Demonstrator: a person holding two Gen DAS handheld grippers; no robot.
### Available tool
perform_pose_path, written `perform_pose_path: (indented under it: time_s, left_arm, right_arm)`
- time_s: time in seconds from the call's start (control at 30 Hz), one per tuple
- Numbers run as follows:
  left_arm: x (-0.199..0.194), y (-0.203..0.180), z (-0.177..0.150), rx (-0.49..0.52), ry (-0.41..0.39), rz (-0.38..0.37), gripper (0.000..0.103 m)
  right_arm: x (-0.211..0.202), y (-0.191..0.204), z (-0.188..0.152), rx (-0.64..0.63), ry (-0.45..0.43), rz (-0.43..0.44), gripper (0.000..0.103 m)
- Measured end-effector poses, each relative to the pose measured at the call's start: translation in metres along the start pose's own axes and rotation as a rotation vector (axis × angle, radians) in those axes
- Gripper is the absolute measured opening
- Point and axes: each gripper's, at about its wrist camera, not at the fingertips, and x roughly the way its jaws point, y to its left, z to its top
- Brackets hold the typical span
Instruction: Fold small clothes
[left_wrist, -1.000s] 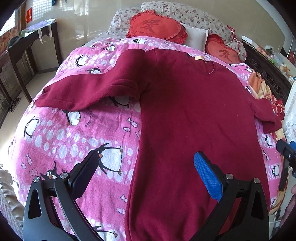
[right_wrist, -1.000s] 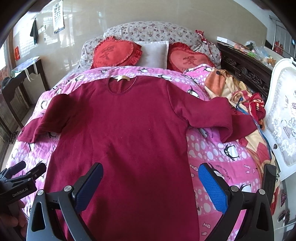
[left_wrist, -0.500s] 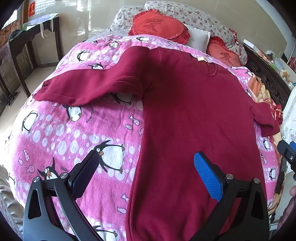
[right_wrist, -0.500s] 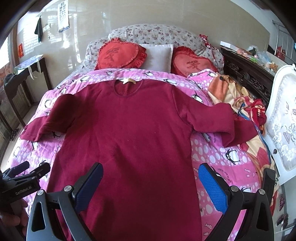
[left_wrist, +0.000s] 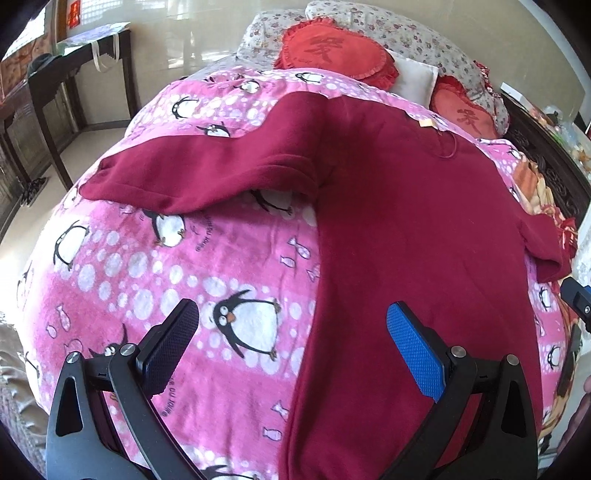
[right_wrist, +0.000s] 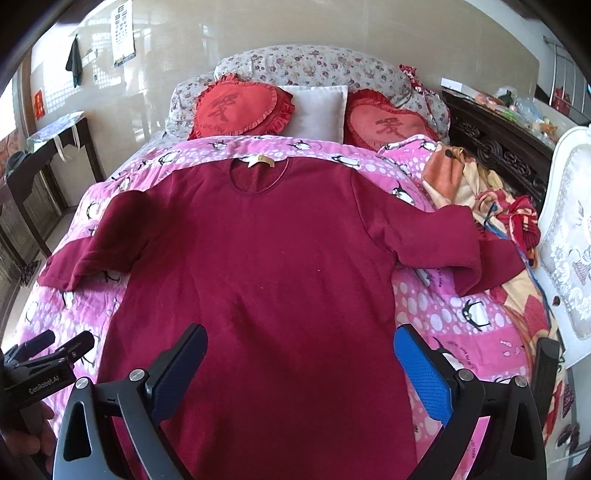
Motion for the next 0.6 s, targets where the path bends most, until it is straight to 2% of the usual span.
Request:
perform_pose_path:
  time_s: [0.3,0.6]
  left_arm:
    - [0.001,-0.005,0.004,0.016,0.002,0.011,0.102]
    - [-0.002,-0.007,0.007,0.033,-0.01,0.039,0.102]
  right_arm:
    - [-0.004,0.001,0.002,-0.006,-0.028,0.0,0.1]
    - [0.015,-0.01,0.003,0.022,-0.085,-0.003,0.1]
